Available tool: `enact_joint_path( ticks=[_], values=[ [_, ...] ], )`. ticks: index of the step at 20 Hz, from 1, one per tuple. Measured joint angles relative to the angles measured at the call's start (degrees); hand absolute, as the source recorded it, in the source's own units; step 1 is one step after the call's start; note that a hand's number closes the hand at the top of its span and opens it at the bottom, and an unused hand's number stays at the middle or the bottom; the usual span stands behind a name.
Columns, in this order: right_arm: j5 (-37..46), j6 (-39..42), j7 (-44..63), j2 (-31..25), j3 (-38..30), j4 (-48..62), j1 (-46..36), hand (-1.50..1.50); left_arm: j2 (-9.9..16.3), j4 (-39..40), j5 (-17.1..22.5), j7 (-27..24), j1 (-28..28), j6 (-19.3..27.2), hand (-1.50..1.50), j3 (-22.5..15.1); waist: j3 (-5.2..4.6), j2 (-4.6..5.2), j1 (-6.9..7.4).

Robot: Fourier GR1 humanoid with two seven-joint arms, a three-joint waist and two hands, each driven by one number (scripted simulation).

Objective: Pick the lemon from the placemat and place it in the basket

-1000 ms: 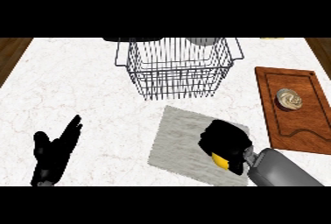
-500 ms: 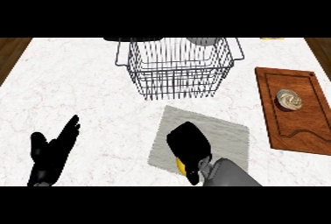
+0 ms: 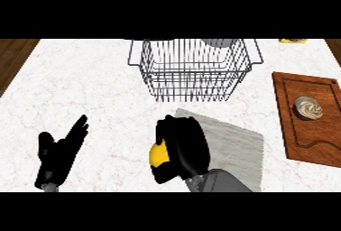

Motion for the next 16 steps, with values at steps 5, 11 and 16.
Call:
enact_joint_path(
  ticks=[5,11,16],
  values=[
    [-1.0,-13.2,10.0,0.5,-0.1,-5.3,-7.9,1.5,-0.2,0.8,-0.1,0.3,-0.8,-0.7,0.0,-0.5,-0.27,-0.36,0.83],
    [0.7,-17.4,18.5,0.3,-2.6,-4.6,-21.0,1.5,-0.1,1.2,-0.3,0.7,-0.9,-1.0,0.0,-0.5,-0.45,-0.75,0.79],
    [1.0,-17.0,22.1,0.1,-8.1,-0.5,-32.3,1.5,-0.1,1.0,-0.5,1.1,-0.7,-1.0,0.0,-0.3,-0.49,-0.8,0.6]
  ],
)
